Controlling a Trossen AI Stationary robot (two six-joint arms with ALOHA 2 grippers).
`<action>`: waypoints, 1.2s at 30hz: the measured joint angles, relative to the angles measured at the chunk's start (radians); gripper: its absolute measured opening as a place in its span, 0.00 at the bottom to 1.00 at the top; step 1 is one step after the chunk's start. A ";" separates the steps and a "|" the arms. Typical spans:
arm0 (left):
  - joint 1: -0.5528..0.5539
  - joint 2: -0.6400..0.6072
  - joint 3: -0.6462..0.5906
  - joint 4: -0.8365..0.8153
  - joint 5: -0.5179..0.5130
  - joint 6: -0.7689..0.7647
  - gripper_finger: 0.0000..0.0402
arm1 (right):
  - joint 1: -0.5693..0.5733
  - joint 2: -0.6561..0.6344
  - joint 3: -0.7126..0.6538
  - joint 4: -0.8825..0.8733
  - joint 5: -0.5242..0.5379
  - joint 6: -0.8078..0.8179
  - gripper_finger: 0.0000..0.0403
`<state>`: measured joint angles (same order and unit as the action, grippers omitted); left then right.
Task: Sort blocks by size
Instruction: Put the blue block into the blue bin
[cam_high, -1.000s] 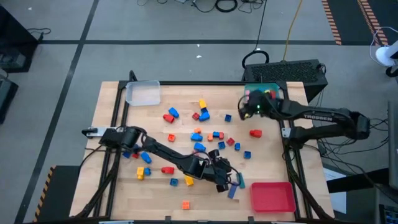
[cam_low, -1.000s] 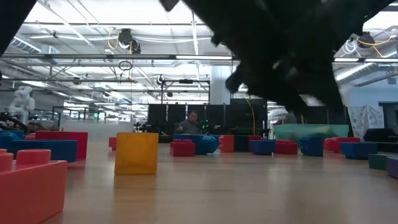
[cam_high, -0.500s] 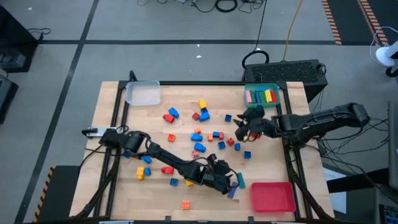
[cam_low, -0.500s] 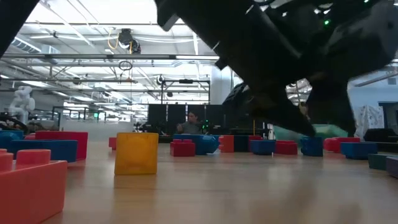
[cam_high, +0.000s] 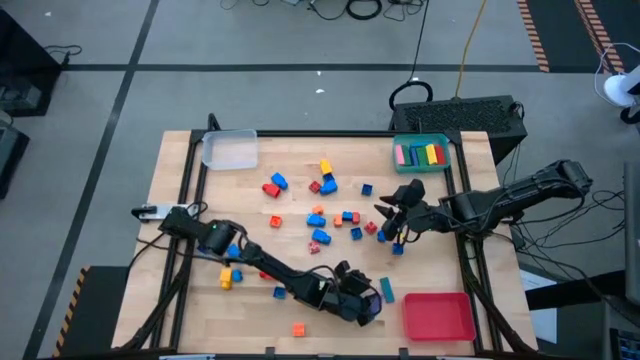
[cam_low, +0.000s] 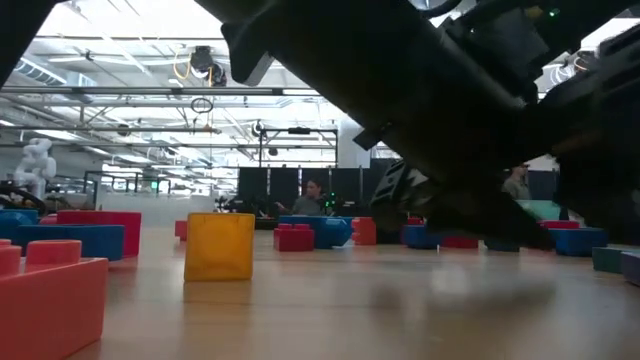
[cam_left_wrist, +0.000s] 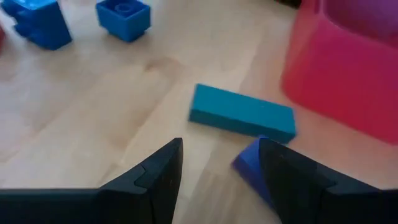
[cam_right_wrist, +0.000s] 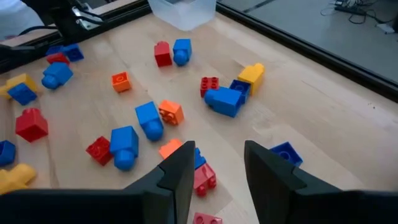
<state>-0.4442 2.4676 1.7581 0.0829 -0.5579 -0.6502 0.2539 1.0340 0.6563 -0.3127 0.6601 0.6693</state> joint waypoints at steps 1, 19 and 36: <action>-0.004 0.001 0.003 -0.009 -0.001 0.000 0.53 | 0.000 0.000 0.000 0.001 0.000 0.000 0.30; 0.113 0.006 0.142 -0.170 0.496 0.833 0.53 | 0.086 -0.015 0.000 -0.006 -0.093 -0.052 0.30; 0.254 0.011 0.177 -0.221 0.817 1.225 0.53 | 0.135 -0.245 0.000 -0.008 -0.089 -0.168 0.30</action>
<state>-0.1902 2.4787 1.9355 -0.1383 0.2590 0.5750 0.3885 0.7892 0.6563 -0.3202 0.5709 0.5015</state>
